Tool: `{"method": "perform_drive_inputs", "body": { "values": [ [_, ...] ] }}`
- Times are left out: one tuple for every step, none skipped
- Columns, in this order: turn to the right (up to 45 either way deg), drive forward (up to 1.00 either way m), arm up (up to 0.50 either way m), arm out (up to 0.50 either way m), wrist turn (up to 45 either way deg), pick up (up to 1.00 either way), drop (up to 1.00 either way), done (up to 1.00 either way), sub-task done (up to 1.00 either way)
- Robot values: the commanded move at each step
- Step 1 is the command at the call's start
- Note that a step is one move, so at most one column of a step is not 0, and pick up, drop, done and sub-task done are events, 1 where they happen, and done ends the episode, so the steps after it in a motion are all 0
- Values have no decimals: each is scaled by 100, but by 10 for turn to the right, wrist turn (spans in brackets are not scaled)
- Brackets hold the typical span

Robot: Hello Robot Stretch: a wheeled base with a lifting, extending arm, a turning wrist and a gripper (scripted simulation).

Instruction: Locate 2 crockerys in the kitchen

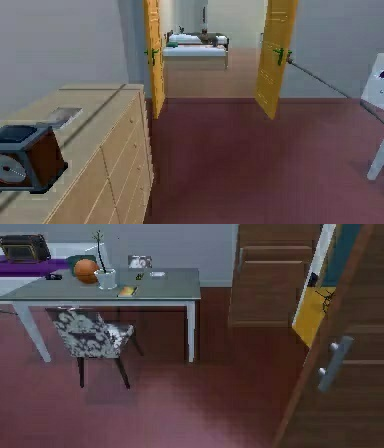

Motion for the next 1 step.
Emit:
{"method": "perform_drive_inputs", "body": {
  "values": [
    [450, 0, 0, 0, 0, 0, 0, 0, 0]
  ]
}}
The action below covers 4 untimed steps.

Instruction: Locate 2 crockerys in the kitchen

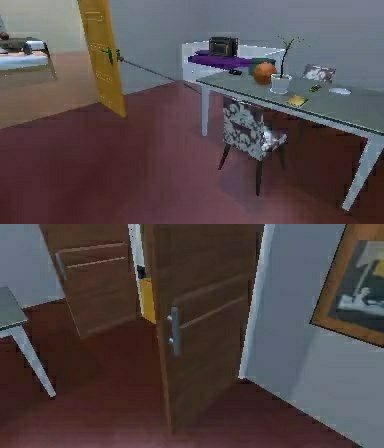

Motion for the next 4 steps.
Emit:
{"method": "perform_drive_inputs", "body": {
  "values": [
    [450, 0, 0, 0, 0, 0, 0, 0, 0],
    [0, 15, 0, 0, 0, 0, 0, 0, 0],
    [90, 0, 0, 0, 0, 0, 0, 0, 0],
    [0, 90, 0, 0, 0, 0, 0, 0, 0]
  ]
}}
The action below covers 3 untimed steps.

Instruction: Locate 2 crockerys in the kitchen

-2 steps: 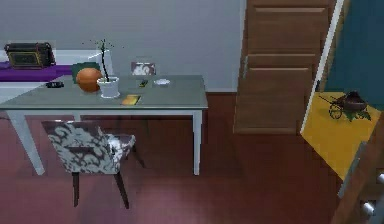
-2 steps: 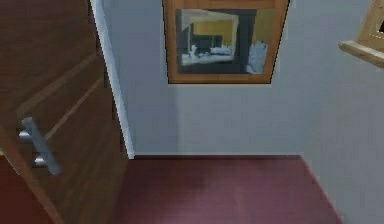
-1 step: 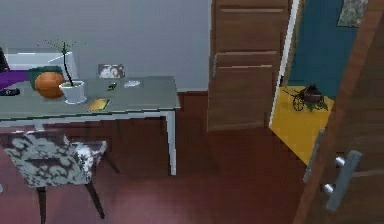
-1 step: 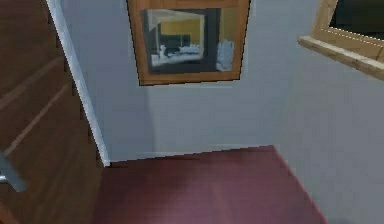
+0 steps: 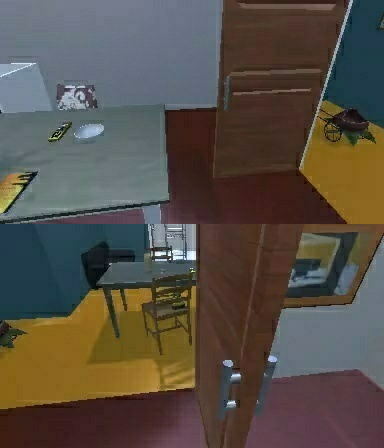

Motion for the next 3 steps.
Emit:
{"method": "perform_drive_inputs", "body": {
  "values": [
    [360, 0, 0, 0, 0, 0, 0, 0, 0],
    [0, 40, 0, 0, 0, 0, 0, 0, 0],
    [90, 0, 0, 0, 0, 0, 0, 0, 0]
  ]
}}
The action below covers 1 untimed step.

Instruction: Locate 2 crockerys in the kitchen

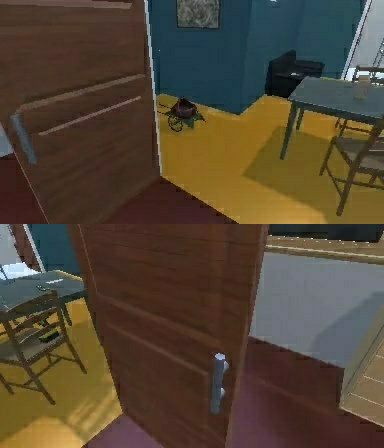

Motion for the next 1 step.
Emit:
{"method": "perform_drive_inputs", "body": {
  "values": [
    [0, 100, 0, 0, 0, 0, 0, 0, 0]
  ]
}}
